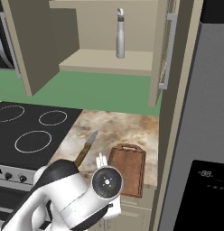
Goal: Move the cutting board and knife to the sink. Then move spray from the cabinet to the counter.
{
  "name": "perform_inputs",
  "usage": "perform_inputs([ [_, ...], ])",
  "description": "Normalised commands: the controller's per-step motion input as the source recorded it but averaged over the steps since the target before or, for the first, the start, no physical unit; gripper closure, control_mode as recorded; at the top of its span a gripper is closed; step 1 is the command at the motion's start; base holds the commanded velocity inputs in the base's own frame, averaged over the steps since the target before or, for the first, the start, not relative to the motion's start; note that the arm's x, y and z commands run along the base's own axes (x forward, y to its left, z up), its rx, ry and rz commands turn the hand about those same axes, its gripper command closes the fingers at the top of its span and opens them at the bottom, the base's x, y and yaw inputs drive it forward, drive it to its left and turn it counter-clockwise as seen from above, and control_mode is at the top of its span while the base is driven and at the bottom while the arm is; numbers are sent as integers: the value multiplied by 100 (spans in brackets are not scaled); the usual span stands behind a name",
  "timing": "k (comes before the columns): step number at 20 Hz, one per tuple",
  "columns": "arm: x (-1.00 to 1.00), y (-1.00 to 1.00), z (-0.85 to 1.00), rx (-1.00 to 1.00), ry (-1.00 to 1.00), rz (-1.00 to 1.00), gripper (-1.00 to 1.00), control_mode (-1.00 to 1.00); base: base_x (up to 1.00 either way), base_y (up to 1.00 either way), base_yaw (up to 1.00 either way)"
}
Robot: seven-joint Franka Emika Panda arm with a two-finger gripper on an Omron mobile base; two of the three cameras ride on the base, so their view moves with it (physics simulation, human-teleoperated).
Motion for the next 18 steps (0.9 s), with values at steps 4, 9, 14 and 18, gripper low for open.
perform_inputs([
  [4,0,-3,-20,11,0,0,-100,-100,0,0,0],
  [9,0,-1,-17,9,-1,0,-100,-100,0,0,0],
  [14,0,0,-17,12,-8,4,-100,-100,0,0,0],
  [18,1,0,-16,9,-16,2,-100,-100,0,0,0],
])
